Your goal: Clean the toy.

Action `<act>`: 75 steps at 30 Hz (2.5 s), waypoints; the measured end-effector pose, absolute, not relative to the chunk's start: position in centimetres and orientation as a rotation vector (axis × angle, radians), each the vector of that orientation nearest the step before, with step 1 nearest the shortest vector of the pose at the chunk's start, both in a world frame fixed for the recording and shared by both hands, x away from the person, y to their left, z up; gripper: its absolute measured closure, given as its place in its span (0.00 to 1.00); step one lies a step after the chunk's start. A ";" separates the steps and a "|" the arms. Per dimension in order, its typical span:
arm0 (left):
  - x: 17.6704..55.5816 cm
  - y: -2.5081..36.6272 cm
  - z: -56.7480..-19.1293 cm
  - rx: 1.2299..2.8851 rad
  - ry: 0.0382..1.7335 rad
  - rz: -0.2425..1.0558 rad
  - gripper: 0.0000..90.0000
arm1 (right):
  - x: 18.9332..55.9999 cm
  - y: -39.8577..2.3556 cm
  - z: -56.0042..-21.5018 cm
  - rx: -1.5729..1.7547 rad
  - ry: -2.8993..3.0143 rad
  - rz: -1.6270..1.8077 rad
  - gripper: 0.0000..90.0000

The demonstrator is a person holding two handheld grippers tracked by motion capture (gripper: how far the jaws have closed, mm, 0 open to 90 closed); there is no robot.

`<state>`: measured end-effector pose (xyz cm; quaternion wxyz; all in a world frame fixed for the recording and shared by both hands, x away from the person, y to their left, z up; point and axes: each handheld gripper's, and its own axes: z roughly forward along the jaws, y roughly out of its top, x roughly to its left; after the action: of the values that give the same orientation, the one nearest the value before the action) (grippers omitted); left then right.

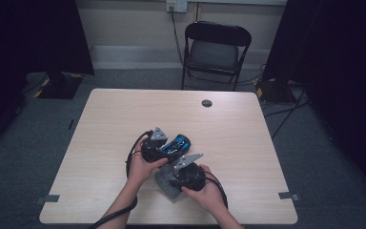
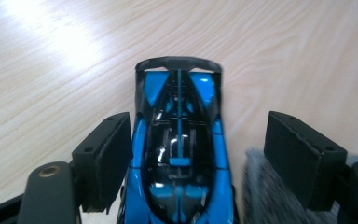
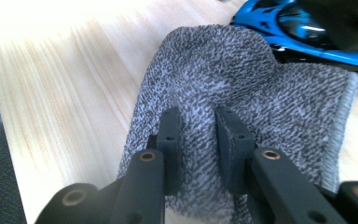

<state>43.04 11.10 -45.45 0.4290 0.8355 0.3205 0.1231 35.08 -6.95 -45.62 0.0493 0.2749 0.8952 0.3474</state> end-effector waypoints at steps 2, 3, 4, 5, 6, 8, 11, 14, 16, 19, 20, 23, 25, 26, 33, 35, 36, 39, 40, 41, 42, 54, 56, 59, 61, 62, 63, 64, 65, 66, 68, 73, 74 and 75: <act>42.5 11.9 -44.9 2.089 0.773 0.301 0.25 | 35.2 -7.4 -45.4 0.847 2.716 1.059 0.81; 42.2 12.3 -44.6 2.088 0.765 0.292 0.24 | 35.3 -7.7 -45.3 0.860 2.708 1.065 0.81; 41.9 12.8 -44.3 2.086 0.754 0.289 0.23 | 35.4 -8.0 -45.1 0.876 2.697 1.071 0.81; 41.6 13.2 -44.1 2.090 0.747 0.275 0.23 | 35.5 -8.2 -45.0 0.891 2.686 1.084 0.81; 41.3 13.6 -43.9 2.084 0.746 0.260 0.23 | 35.7 -8.4 -44.8 0.903 2.675 1.091 0.81; 40.7 14.3 -43.6 2.084 0.744 0.233 0.22 | 36.0 -8.7 -44.4 0.922 2.648 1.101 0.81; 39.9 15.1 -43.4 2.080 0.724 0.197 0.25 | 36.4 -8.7 -43.9 0.924 2.623 1.103 0.81; 39.3 15.4 -43.3 2.068 0.712 0.159 0.25 | 36.6 -8.4 -43.4 0.921 2.606 1.106 0.81; 39.0 15.5 -43.2 2.066 0.692 0.159 0.28 | 36.8 -8.1 -43.1 0.911 2.598 1.111 0.81; 38.9 15.5 -43.5 2.070 0.679 0.132 0.35 | 36.8 -7.3 -42.9 0.879 2.611 1.124 0.81; 38.9 15.5 -43.7 2.073 0.670 0.116 0.37 | 36.8 -7.0 -42.8 0.869 2.610 1.124 0.81; 39.1 15.7 -44.3 2.076 0.669 0.074 0.44 | 36.7 -6.3 -42.9 0.846 2.622 1.133 0.81; 39.2 16.0 -44.5 2.061 0.679 0.064 0.48 | 36.6 -6.0 -43.1 0.842 2.630 1.129 0.81; 39.2 16.2 -44.7 2.054 0.678 0.063 0.50 | 36.7 -5.9 -43.2 0.838 2.631 1.128 0.81; 38.8 17.4 -44.9 2.098 0.698 0.051 0.77 | 36.6 -4.8 -43.9 0.827 2.658 1.118 0.81; 38.7 18.1 -44.8 2.103 0.733 -0.007 0.88 | 36.4 -4.2 -44.3 0.827 2.665 1.122 0.79; 38.6 18.5 -44.8 2.102 0.749 -0.028 0.90 | 36.3 -4.0 -44.5 0.823 2.669 1.131 0.78; 38.1 19.5 -44.9 2.135 0.746 -0.041 0.93 | 36.1 -3.4 -44.8 0.829 2.668 1.151 0.67; 37.9 20.0 -45.0 2.149 0.749 -0.029 0.93 | 36.0 -3.4 -44.8 0.826 2.667 1.158 0.64; 37.8 20.6 -45.1 2.152 0.758 -0.021 0.93 | 36.0 -3.5 -44.7 0.821 2.661 1.161 0.62; 37.7 21.2 -45.3 2.152 0.770 -0.029 0.93 | 36.0 -3.7 -44.5 0.820 2.643 1.169 0.58; 37.6 27.0 -46.3 2.140 0.903 -0.002 0.92 | 40.2 -7.8 -44.5 0.924 2.406 1.123 0.30; 37.7 27.6 -46.6 2.119 0.917 -0.012 0.91 | 41.1 -8.0 -44.8 0.920 2.382 1.119 0.28; 37.7 27.8 -47.0 2.083 0.909 0.018 0.79 | 42.3 -8.0 -45.1 0.958 2.365 1.131 0.26; 37.6 27.8 -46.7 2.058 0.911 0.047 0.57 | 42.9 -7.8 -45.4 0.960 2.365 1.136 0.26; 37.4 27.6 -46.3 2.055 0.904 0.061 0.52 | 43.1 -7.6 -45.5 0.960 2.365 1.136 0.25; 37.2 27.3 -46.0 2.053 0.881 0.069 0.49 | 43.3 -7.3 -45.7 0.948 2.367 1.143 0.25; 36.9 26.8 -45.6 2.069 0.852 0.077 0.47 | 43.5 -7.1 -45.9 0.942 2.371 1.152 0.24; 36.6 26.3 -45.2 2.094 0.830 0.105 0.47 | 43.6 -6.7 -46.1 0.937 2.374 1.162 0.23; 36.4 25.7 -45.0 2.110 0.810 0.118 0.46 | 43.7 -6.4 -46.3 0.923 2.381 1.171 0.22; 36.2 24.5 -45.0 2.151 0.774 0.157 0.45 | 43.8 -5.7 -46.6 0.885 2.388 1.174 0.22; 36.7 23.5 -46.1 2.149 0.799 0.193 0.48 | 44.1 -4.3 -47.4 0.855 2.405 1.127 0.20; 36.8 23.7 -46.0 2.133 0.803 0.188 0.48 | 44.1 -4.2 -47.5 0.849 2.411 1.121 0.19; 36.8 23.9 -45.8 2.113 0.805 0.185 0.48 | 44.2 -4.0 -47.6 0.847 2.419 1.116 0.18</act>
<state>36.76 23.92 -45.79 0.4228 0.8440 0.3215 0.0741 44.24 -4.03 -47.63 0.1723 0.2985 0.8524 0.3932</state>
